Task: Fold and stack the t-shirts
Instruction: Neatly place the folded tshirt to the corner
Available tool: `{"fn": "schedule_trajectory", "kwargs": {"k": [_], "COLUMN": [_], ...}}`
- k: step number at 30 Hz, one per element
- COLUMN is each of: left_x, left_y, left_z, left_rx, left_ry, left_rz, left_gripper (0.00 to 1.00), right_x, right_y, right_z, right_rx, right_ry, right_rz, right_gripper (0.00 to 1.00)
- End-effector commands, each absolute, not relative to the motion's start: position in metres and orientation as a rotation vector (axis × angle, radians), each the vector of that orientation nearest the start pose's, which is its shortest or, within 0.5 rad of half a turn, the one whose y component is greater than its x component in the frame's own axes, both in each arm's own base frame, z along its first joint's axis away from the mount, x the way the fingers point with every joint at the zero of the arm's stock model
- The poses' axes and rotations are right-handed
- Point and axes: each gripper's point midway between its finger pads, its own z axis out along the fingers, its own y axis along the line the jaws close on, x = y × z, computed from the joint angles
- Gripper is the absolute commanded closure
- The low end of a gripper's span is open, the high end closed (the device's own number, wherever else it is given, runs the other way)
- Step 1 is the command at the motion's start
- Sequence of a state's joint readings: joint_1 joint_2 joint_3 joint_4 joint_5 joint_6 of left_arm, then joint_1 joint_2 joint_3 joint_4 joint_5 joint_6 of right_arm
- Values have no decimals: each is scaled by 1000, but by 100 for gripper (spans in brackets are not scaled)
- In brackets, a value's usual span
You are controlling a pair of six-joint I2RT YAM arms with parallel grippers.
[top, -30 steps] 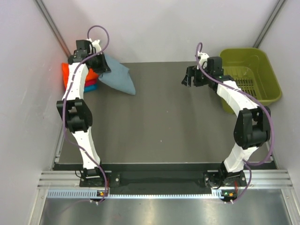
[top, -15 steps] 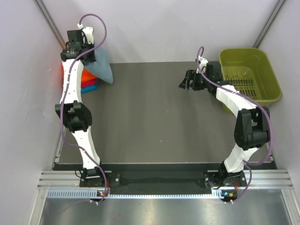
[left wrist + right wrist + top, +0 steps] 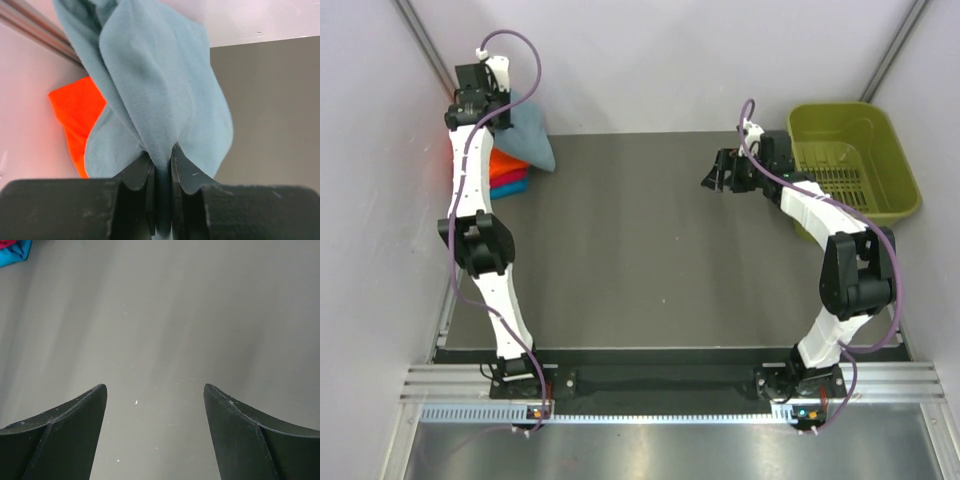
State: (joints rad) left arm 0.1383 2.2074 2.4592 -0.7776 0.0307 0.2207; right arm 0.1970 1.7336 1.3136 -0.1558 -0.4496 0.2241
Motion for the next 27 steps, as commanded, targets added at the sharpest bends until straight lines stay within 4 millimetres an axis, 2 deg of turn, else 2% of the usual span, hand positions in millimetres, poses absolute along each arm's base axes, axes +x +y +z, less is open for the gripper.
{"fn": "schedule_trajectory", "kwargs": {"k": [1,7,11,20,23,27], "left_x": [595,588,579,563,561,559], "left_y": [105,112,109,111,112,111], "left_z": [361,381,407,432,436,422], "left_rx": [97,80,71,80,87,99], "left_ry": [1878,1838,1785,1744,1738,1782], "left_rz": [277,332,324,366,375,367], "left_gripper": [100,100,100,100,100,100], "right_x": [461,462,465,461,460,458], "right_y": [187,190,192,196,196,195], "right_z": [211,209,212,212,212,212], "right_rx": [-288,-287,-290,-290,-293,-295], "right_ry": [2037,2038,2031,2028,2028,2024], "right_rz": [732,745,748,760,760,759], "right_gripper": [22,22,22,22,22,22]}}
